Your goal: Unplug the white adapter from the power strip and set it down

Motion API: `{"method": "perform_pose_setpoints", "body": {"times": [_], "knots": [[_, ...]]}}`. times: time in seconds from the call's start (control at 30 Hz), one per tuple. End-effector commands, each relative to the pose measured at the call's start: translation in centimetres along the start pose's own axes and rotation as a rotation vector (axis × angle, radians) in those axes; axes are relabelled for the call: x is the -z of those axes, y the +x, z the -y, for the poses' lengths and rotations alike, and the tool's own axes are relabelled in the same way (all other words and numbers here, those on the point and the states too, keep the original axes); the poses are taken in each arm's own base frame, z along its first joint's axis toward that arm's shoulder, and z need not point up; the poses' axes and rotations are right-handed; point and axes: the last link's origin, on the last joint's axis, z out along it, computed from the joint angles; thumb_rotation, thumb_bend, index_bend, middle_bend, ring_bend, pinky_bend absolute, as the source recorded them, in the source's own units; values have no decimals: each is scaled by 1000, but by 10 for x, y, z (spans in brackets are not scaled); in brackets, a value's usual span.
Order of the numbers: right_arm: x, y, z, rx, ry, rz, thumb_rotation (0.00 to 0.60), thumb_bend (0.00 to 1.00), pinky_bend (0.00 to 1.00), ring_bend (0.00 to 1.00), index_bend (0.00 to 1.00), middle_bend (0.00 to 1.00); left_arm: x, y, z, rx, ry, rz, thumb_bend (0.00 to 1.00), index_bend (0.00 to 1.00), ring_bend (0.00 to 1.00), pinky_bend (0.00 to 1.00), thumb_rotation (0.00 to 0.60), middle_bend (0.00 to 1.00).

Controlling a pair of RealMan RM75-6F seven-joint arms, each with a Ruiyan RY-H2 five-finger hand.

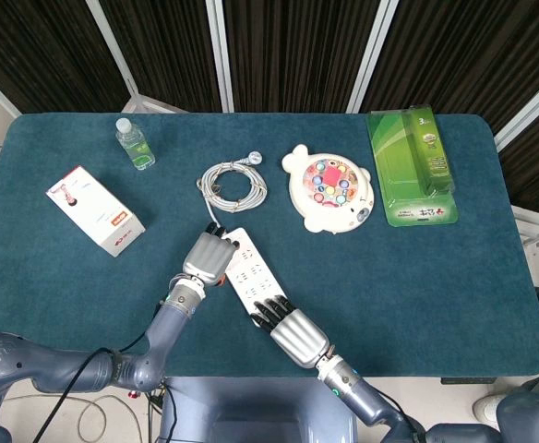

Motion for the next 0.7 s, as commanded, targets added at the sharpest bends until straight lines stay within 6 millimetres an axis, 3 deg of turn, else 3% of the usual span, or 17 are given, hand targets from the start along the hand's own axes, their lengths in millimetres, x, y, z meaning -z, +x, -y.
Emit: {"method": "perform_pose_setpoints", "body": {"times": [0.03,0.23,0.7], "knots": [[0,0,0,-1,0,-1,600,966,188,174,184,185,0,-1,-4,11,7,-11,218,501,203,156,600,543],[1,1,1,-4,1,-2,600,966,188,175,184,185,-1,0,-5,0,6,-55,294,567,237,177,600,619],[2,-3,-1,-7,-4,10,600,966,188,178,188,187,0,-7,-2,-19,4,-61,311,611,253,181,600,662]]}}
